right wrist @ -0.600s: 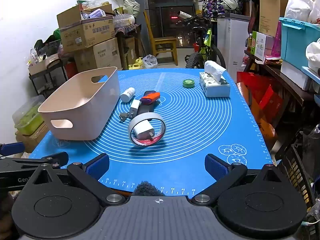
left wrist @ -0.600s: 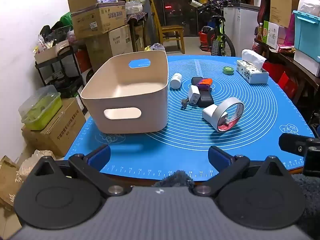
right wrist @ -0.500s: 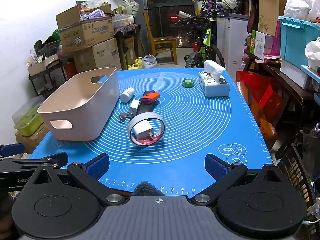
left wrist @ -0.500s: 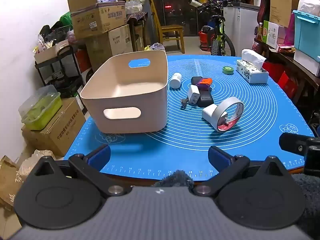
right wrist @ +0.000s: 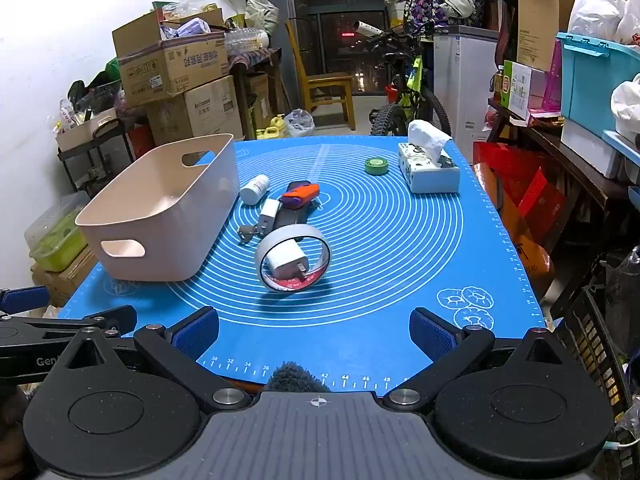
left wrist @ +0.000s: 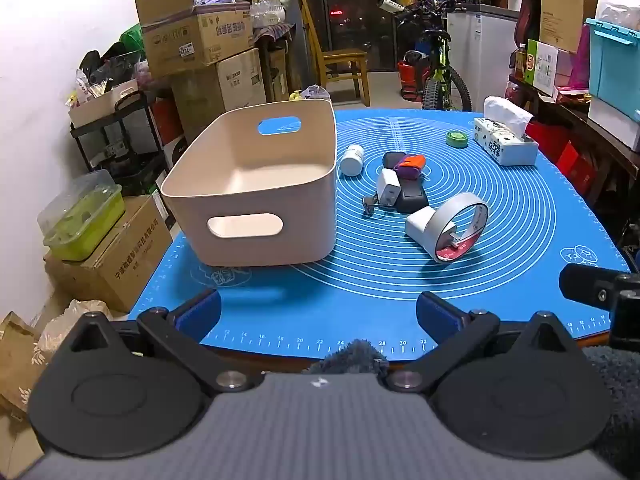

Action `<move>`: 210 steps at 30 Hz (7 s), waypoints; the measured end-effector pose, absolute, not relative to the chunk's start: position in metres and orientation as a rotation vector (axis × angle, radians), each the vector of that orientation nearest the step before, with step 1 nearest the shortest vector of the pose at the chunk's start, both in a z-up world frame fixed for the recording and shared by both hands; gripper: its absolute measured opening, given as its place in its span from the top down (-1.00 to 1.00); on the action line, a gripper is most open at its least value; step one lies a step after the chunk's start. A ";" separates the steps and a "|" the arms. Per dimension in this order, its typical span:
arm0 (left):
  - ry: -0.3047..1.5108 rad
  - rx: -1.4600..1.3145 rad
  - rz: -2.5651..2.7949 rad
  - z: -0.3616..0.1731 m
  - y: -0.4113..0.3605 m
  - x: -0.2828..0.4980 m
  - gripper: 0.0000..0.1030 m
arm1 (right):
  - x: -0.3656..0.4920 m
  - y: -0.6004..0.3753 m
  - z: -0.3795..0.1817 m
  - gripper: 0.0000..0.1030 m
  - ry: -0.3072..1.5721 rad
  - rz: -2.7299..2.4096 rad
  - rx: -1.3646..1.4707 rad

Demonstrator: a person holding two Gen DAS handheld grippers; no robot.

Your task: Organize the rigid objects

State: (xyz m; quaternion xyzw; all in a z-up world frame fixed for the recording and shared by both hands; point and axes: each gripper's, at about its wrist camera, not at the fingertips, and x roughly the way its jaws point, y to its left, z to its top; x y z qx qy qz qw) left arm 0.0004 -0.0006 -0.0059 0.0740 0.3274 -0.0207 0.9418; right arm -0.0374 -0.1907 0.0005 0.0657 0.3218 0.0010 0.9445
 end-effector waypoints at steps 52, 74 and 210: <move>0.683 0.148 -0.041 -0.010 0.002 0.002 -0.99 | -0.038 -0.193 -0.003 -0.95 0.663 0.000 0.137; 0.694 0.108 -0.032 -0.004 0.011 0.006 -0.99 | -0.037 -0.195 0.003 -0.95 0.645 -0.008 0.142; 1.045 -0.016 -0.026 -0.027 0.168 0.244 0.93 | 0.266 0.026 0.023 0.45 0.698 0.277 -0.045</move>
